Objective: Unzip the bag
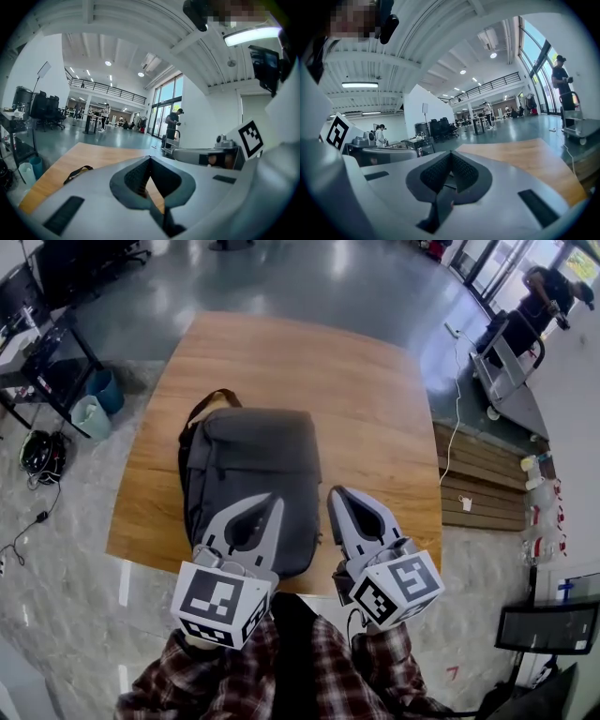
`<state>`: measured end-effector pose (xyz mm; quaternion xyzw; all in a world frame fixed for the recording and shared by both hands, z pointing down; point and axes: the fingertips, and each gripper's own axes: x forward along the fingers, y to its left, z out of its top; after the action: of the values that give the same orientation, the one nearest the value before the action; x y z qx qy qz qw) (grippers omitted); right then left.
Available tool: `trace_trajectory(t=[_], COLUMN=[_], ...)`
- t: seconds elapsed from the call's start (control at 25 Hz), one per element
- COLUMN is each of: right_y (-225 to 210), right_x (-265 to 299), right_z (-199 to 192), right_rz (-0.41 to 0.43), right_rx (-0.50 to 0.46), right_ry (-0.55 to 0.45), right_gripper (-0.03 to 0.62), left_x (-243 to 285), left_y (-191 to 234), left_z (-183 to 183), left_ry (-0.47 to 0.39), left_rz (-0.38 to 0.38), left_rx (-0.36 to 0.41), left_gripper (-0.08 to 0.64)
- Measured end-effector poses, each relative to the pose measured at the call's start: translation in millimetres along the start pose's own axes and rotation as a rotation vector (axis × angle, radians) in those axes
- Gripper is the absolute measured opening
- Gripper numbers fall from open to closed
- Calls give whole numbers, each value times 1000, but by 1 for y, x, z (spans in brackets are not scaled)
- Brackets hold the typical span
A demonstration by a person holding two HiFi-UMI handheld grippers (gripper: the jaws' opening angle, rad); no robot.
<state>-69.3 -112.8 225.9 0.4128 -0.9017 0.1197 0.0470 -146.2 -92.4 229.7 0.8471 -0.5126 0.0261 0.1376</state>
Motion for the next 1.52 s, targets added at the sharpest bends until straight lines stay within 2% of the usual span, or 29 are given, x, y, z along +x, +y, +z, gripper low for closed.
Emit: trace_trajectory(t=[0.2, 0.36, 0.56, 0.64, 0.88, 0.96, 1.08, 1.2, 1.4, 1.52], right_y=[-23, -57, -102, -114, -127, -130, -136, -137, -140, -137], right_x=[3, 4, 14, 19, 28, 34, 46, 56, 69, 70], right_z=[-7, -29, -96, -121, -190, -206, -226, -242, -263, -277], right_rz=[4, -23, -27, -28, 15, 38, 96, 197, 393, 528], right_rx=[2, -8, -20, -29, -22, -46, -98, -147, -388, -497], right_ry=[36, 105, 272, 329, 461, 494, 542, 596, 729, 839], right_gripper=[11, 11, 11, 11, 11, 11, 11, 12, 23, 72], left_x=[26, 53, 99, 116, 139, 142, 147, 147, 145, 142], left_y=[-9, -19, -17, -14, 6, 12, 17, 17, 17, 20], left_z=[-6, -32, -103, -131, -209, -227, -237, -239, -240, -242], left_ry=[38, 139, 329, 402, 599, 630, 636, 650, 658, 664], left_rz=[-15, -29, -52, -55, -11, -8, -16, -25, -26, -24], left_rx=[5, 49, 49, 74, 117, 109, 75, 62, 54, 46], left_gripper=[6, 6, 6, 6, 6, 6, 6, 6, 6, 6])
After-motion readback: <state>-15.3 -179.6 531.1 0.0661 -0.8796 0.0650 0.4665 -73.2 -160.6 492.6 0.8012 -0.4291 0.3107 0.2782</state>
